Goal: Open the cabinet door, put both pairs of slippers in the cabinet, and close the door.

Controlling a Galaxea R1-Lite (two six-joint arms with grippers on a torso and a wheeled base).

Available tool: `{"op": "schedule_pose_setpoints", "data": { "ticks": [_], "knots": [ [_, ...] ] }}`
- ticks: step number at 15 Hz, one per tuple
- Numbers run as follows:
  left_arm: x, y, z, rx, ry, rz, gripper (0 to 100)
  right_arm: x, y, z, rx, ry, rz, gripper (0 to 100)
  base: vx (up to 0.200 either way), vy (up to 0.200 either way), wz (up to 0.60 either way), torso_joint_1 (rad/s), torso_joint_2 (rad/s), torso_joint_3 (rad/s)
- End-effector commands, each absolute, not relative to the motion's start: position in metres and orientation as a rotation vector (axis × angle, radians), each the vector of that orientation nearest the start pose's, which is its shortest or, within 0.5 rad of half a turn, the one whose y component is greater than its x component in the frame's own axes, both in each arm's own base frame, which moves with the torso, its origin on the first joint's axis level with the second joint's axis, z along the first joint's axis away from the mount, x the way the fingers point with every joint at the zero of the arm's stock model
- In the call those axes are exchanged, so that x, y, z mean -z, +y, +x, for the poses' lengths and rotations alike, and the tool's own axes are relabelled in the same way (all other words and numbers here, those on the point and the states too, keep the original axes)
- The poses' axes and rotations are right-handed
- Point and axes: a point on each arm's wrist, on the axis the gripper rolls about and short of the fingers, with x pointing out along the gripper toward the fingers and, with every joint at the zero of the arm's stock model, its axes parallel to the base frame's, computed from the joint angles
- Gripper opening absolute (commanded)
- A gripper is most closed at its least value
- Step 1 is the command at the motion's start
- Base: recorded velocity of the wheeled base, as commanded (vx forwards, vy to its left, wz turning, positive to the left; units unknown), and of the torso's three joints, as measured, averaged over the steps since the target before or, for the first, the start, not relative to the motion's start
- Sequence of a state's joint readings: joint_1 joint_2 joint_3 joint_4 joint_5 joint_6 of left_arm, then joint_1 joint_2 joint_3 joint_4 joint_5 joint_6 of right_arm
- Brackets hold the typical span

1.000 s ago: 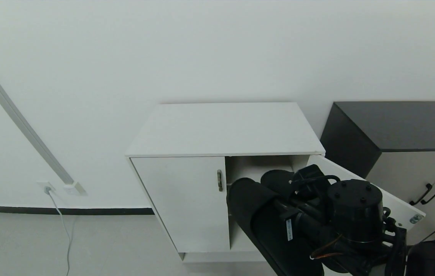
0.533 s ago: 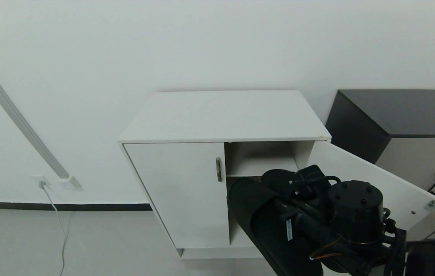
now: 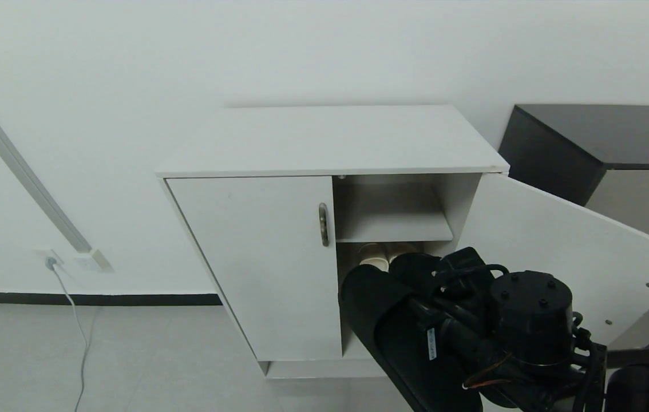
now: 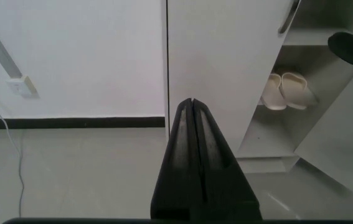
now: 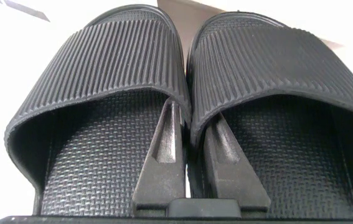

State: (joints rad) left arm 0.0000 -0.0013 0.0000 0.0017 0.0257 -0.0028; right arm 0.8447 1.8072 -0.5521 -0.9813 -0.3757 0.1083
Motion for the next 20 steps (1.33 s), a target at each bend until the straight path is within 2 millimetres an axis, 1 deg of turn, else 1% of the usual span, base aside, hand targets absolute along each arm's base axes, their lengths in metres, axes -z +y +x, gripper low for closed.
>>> {"op": "schedule_pose_setpoints", "data": {
  "ticks": [1, 11, 18, 20],
  "knots": [
    [-0.0753, 0.0006, -0.0228, -0.025, 0.001, -0.003, 0, -0.1210, 0.2137, 0.2018, -0.450, 0.254, -0.051, 0, 0.000, 0.000, 0.00, -0.188, 0.51, 0.320],
    [-0.0753, 0.0006, -0.0228, -0.026, 0.001, -0.003, 0, -0.1153, 0.2130, 0.2037, -0.441, 0.264, -0.055, 0, 0.000, 0.000, 0.00, -0.147, 0.48, 0.329],
    [-0.0753, 0.0006, -0.0228, -0.026, 0.001, -0.003, 0, -0.1134, 0.2124, 0.2043, -0.437, 0.270, -0.056, 0, 0.000, 0.000, 0.00, -0.050, 0.44, 0.383],
    [-0.0753, 0.0006, -0.0228, -0.026, 0.001, -0.003, 0, -0.1131, 0.2122, 0.2041, -0.437, 0.271, -0.057, 0, 0.000, 0.000, 0.00, 0.010, 0.23, 0.230]
  ]
}}
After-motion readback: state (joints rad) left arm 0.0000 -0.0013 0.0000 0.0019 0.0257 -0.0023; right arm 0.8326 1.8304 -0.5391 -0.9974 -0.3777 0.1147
